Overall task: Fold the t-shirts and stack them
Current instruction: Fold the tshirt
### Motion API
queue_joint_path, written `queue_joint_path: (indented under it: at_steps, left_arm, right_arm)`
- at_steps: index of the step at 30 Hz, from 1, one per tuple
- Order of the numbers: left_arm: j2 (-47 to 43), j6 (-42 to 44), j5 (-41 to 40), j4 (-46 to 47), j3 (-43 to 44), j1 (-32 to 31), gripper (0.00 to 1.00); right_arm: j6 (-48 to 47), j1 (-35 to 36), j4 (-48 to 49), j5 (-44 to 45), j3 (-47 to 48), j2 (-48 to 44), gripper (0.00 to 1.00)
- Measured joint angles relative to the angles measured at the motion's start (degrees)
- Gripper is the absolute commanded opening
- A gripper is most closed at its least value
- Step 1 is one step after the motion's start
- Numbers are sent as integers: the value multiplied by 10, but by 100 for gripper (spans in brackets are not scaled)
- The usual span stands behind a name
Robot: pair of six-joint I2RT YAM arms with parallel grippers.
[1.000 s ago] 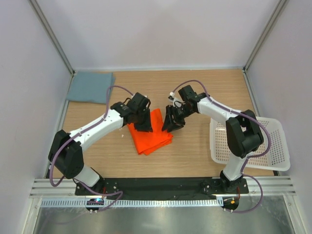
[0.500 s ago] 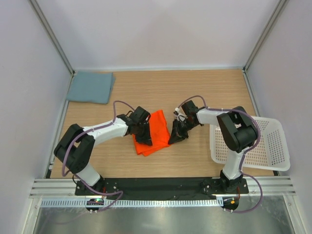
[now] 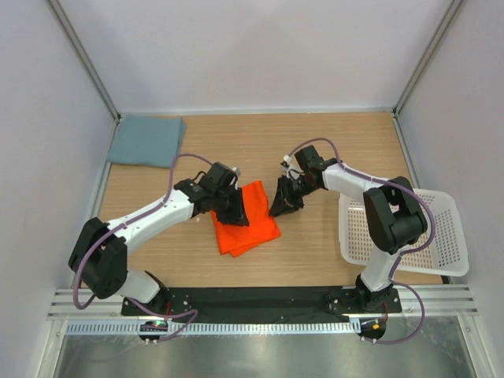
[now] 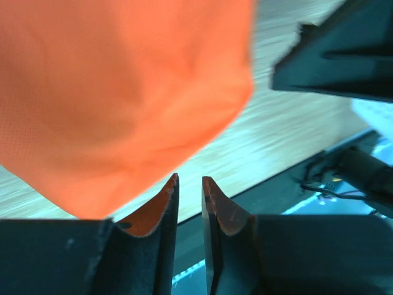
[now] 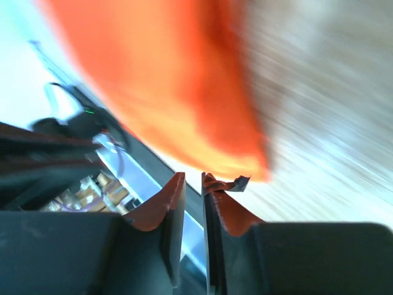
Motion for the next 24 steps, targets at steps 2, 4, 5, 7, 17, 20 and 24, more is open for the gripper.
queue_joint_path:
  at_steps: [2, 4, 5, 7, 17, 20, 24]
  left_arm:
    - [-16, 5, -4, -16, 37, 2, 24]
    - [-23, 12, -8, -26, 62, 6, 23]
    - [-24, 16, -9, -30, 71, 14, 22]
    - [-24, 22, -8, -37, 75, 37, 21]
    - [-12, 31, 13, -41, -22, 79, 19]
    - [-4, 22, 18, -20, -62, 71, 18]
    - [40, 3, 22, 18, -82, 37, 15]
  right_arm:
    - [-1, 5, -12, -1, 53, -7, 28]
    - [-2, 14, -13, -4, 100, -6, 31]
    - [-2, 18, -12, -5, 118, -5, 32]
    - [2, 23, -10, -9, 142, 4, 35]
    - [27, 27, 31, 4, 243, 184, 33]
    - [38, 27, 43, 9, 285, 242, 26]
    - [59, 27, 43, -8, 362, 310, 21]
